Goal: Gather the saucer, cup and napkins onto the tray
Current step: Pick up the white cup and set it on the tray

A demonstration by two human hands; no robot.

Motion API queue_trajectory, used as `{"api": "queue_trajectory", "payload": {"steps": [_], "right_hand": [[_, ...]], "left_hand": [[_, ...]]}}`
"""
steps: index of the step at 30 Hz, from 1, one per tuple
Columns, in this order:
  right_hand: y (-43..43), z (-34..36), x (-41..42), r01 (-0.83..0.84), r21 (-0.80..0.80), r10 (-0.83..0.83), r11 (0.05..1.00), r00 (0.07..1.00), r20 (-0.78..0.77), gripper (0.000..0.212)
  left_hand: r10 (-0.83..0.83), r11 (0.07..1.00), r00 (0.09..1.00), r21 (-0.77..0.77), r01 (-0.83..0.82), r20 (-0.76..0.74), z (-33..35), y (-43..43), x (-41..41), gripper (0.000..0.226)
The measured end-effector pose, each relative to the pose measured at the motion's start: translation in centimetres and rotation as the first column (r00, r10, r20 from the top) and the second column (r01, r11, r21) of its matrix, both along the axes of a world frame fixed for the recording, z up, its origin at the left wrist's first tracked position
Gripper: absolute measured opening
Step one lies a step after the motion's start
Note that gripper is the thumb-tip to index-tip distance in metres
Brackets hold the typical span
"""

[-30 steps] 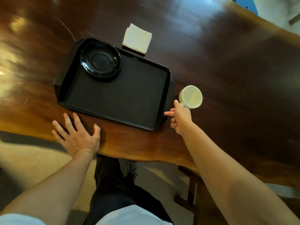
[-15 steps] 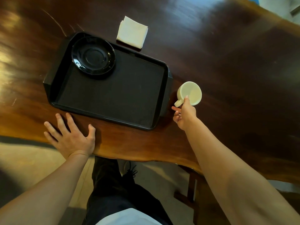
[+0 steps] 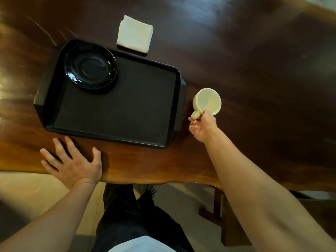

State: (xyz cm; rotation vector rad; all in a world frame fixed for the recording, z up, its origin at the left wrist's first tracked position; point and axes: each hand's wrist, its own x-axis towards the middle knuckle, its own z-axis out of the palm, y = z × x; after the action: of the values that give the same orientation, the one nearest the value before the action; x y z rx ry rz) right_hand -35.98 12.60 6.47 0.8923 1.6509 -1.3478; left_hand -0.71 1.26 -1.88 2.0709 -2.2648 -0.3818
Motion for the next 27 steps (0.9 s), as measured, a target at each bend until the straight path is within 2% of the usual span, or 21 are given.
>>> {"api": "queue_trajectory", "payload": {"steps": [12, 16, 27], "right_hand": [[0.2, 1.6, 0.4, -0.094, 0.068, 0.100, 0.993, 0.992, -0.079, 0.035], [-1.2, 2.5, 0.5, -0.161, 0.089, 0.171, 0.983, 0.978, -0.118, 0.033], [-6.8, 3.1, 2.8, -0.316, 0.081, 0.324, 0.945, 0.940, -0.106, 0.028]], "left_hand": [[-0.003, 1.000, 1.000, 0.006, 0.003, -0.027, 0.0, 0.1, 0.1, 0.087], [-0.001, 1.000, 1.000, 0.016, 0.001, -0.032, 0.1, 0.0, 0.1, 0.087], [0.001, 1.000, 1.000, 0.015, -0.001, -0.028, 0.3, 0.0, 0.0, 0.087]]}}
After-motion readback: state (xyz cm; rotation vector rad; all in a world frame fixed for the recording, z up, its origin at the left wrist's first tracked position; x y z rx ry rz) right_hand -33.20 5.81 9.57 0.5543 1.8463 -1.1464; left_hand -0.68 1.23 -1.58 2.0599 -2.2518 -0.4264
